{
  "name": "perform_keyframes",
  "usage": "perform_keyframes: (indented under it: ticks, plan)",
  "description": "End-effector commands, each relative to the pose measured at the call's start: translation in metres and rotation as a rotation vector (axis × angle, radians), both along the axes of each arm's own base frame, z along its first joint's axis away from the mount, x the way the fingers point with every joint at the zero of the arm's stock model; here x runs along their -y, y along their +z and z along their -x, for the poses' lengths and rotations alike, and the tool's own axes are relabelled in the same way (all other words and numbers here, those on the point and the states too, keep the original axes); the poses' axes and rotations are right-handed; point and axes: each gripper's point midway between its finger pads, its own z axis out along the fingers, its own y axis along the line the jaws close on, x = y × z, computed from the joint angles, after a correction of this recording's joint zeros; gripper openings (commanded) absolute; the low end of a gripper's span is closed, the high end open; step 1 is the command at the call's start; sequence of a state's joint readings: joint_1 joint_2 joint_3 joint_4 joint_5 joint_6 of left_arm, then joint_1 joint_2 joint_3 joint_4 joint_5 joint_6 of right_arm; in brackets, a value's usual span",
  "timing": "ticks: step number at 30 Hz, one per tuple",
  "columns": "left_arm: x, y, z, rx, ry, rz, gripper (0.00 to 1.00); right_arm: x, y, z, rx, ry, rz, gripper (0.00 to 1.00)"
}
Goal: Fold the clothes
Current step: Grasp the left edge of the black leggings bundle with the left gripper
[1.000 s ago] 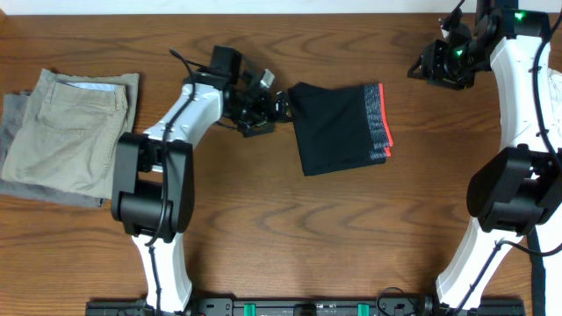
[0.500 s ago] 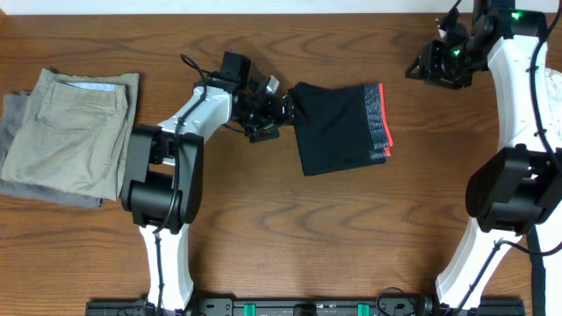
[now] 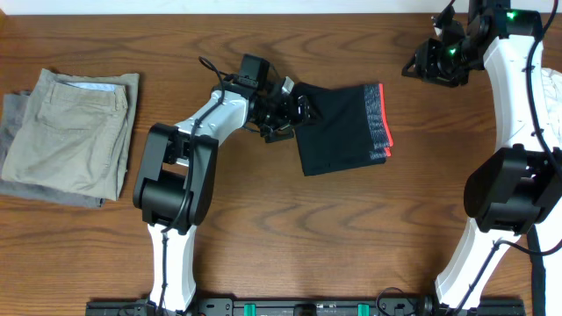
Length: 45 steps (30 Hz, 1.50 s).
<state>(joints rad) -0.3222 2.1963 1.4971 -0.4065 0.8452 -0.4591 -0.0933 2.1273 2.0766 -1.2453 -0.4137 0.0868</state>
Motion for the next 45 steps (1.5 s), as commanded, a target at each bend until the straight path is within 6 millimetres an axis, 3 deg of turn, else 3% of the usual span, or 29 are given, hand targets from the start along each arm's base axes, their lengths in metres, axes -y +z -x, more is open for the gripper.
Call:
perform_keyframes:
  ticks: [1, 8, 14, 28, 32, 40, 45]
  plan:
    - [-0.002, -0.025, 0.003, -0.081, 0.071, -0.079, 0.98, -0.006, -0.002, 0.0, 0.0, 0.027, 0.003, 0.5]
    - [0.011, -0.032, 0.014, -0.12, 0.065, -0.089, 0.99, -0.006, -0.002, 0.0, 0.0, 0.027, 0.003, 0.5]
    - [0.011, -0.033, 0.009, -0.102, 0.077, -0.101, 0.87, -0.006, -0.002, 0.001, 0.0, 0.027, 0.003, 0.5]
    - [0.006, -0.037, 0.005, -0.034, 0.048, -0.139, 0.3, -0.006, -0.003, 0.001, -0.002, 0.027, 0.004, 0.5]
    - [0.005, -0.038, 0.004, -0.03, 0.051, -0.148, 0.06, -0.005, -0.003, 0.001, -0.003, 0.026, 0.007, 0.5]
    - [0.005, -0.03, 0.001, 0.024, 0.018, -0.144, 0.06, -0.002, -0.005, 0.002, -0.01, 0.022, 0.025, 0.5]
    - [-0.012, -0.017, -0.005, 0.089, -0.001, -0.207, 0.06, 0.001, -0.006, 0.002, -0.013, 0.017, 0.044, 0.5]
